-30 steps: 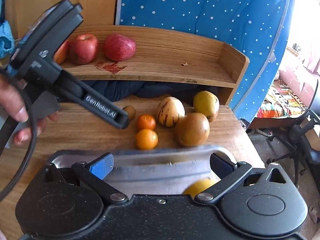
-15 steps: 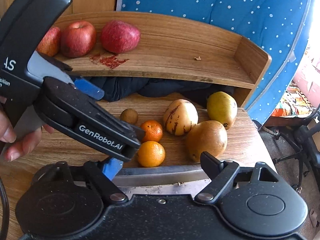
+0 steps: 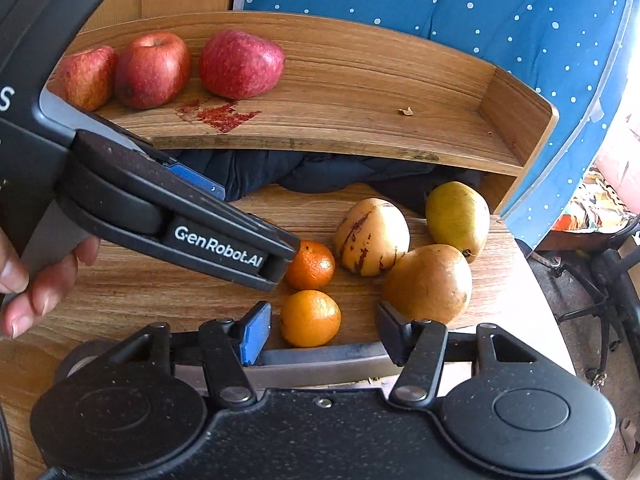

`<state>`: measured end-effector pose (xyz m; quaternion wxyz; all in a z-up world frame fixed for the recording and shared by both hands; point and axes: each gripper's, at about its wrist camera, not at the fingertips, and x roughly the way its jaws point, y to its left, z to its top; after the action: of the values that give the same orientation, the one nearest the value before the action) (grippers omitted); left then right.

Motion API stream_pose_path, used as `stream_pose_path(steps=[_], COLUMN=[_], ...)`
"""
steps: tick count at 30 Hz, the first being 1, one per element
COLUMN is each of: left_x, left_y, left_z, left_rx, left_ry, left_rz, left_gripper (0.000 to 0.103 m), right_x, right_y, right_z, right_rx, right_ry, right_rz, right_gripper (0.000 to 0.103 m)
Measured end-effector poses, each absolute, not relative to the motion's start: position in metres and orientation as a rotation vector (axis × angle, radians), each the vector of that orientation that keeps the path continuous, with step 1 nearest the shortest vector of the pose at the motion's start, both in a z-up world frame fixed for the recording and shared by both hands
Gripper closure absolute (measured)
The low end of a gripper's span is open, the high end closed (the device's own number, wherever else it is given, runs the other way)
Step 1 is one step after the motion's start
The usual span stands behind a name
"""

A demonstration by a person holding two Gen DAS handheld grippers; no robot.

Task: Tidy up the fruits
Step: 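Grasp an orange tangerine with the right tool while the left tool reaches toward another kiwi, then grasp the brown kiwi with the left tool while the right tool lifts the tangerine toward the tray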

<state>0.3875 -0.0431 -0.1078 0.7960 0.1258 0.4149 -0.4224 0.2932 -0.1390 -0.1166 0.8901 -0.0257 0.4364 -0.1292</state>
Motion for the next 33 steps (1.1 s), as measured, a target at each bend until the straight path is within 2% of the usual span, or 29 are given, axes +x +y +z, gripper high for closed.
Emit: stream_pose_path(steps=[8,12,23,26,31,33], left_x=[0.387,0.387,0.388,0.384,0.386,0.386], left_y=[-0.038,-0.036,-0.036,-0.044,-0.050,-0.050], left_z=[-0.108,-0.107,-0.114,-0.114,-0.116,-0.116], left_rx=[0.251,0.264,0.309,0.344,0.354,0.353], left_ry=[0.912,0.906,0.907,0.878,0.878,0.880], left_rz=[-0.889,-0.897,-0.910,-0.920,-0.931,-0.930], left_gripper=[0.034,0.041,0.042,0.049,0.070,0.071], right_x=[0.294,0.294,0.296,0.298,0.298,0.297], right_y=[-0.139,-0.138,-0.136,-0.135,-0.133,-0.134], right_z=[-0.119,-0.121,-0.123,-0.124,-0.125,-0.124], right_rx=[-0.043,-0.038,-0.040,-0.050,-0.057,-0.051], right_ry=[0.919,0.926,0.933,0.937,0.933,0.929], right_rz=[-0.270,-0.266,-0.264,-0.257,-0.255,-0.255], right_gripper=[0.055,0.058,0.060,0.065,0.066,0.066])
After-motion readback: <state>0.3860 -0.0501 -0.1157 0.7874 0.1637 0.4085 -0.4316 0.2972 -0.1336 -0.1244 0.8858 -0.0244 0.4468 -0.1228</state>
